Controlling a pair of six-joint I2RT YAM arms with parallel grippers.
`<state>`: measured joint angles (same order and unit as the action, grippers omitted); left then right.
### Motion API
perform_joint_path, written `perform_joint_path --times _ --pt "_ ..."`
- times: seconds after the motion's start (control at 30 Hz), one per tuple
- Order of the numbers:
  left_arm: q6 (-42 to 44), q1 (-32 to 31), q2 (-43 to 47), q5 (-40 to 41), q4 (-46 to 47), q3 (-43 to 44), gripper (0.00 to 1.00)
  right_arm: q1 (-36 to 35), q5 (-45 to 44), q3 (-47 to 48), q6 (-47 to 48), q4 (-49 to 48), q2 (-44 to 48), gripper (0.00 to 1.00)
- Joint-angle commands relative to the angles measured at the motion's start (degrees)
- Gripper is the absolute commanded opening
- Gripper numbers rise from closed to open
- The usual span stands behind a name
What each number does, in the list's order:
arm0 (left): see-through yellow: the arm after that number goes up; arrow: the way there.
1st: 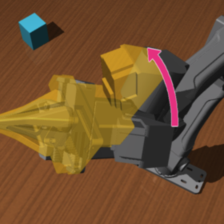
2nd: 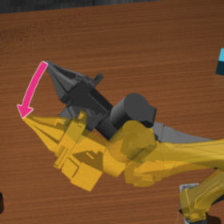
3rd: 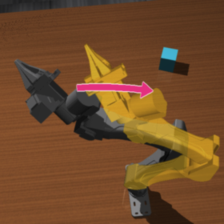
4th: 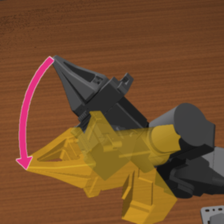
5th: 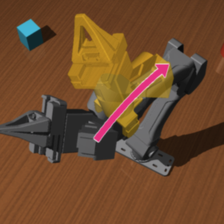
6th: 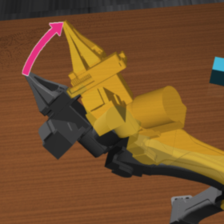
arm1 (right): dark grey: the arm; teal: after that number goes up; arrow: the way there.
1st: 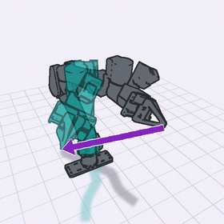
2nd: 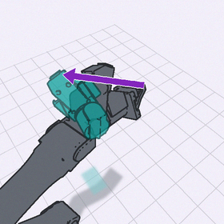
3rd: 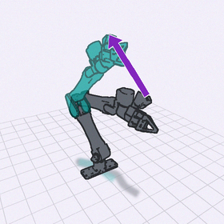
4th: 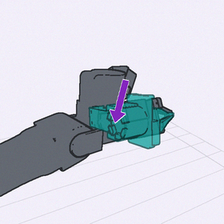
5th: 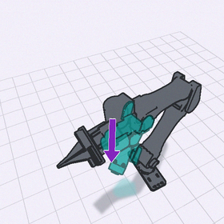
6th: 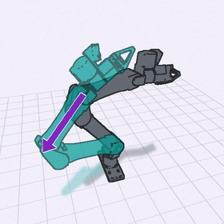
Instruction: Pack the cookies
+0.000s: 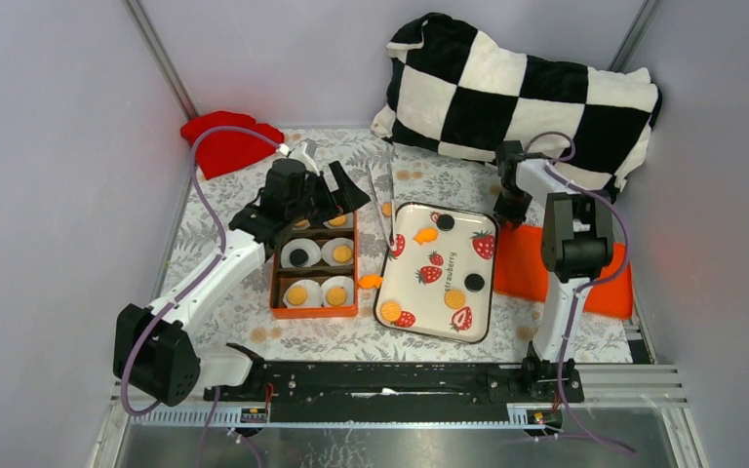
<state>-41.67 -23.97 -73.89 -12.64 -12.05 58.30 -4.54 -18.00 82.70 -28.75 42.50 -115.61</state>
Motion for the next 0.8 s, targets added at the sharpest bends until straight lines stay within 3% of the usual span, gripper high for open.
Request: perform_joint_path --times 0.0,0.2,0.27,0.5,0.77 --pt "1.12 -0.29 -0.70 3.37 0.47 1.90 0.99 -1.61 5.75 11.82 3.25 -0.38 -6.86 0.34" --pt "1.18 -0.25 -1.62 4.79 -0.34 2.47 0.99 -3.99 5.24 29.73 5.69 4.94 -16.33 0.36" --pt "1.15 -0.29 -1.78 4.75 -0.81 2.70 0.99 -4.06 4.53 31.74 5.81 5.89 -16.72 0.37" --pt "0.80 -0.37 -1.11 4.68 -0.37 3.03 0.99 -4.08 1.42 17.97 6.53 -1.82 -4.59 0.41" --pt "0.54 -0.98 -3.19 4.15 -0.34 4.21 0.99 -4.59 4.33 19.14 8.34 0.75 -8.02 0.41"
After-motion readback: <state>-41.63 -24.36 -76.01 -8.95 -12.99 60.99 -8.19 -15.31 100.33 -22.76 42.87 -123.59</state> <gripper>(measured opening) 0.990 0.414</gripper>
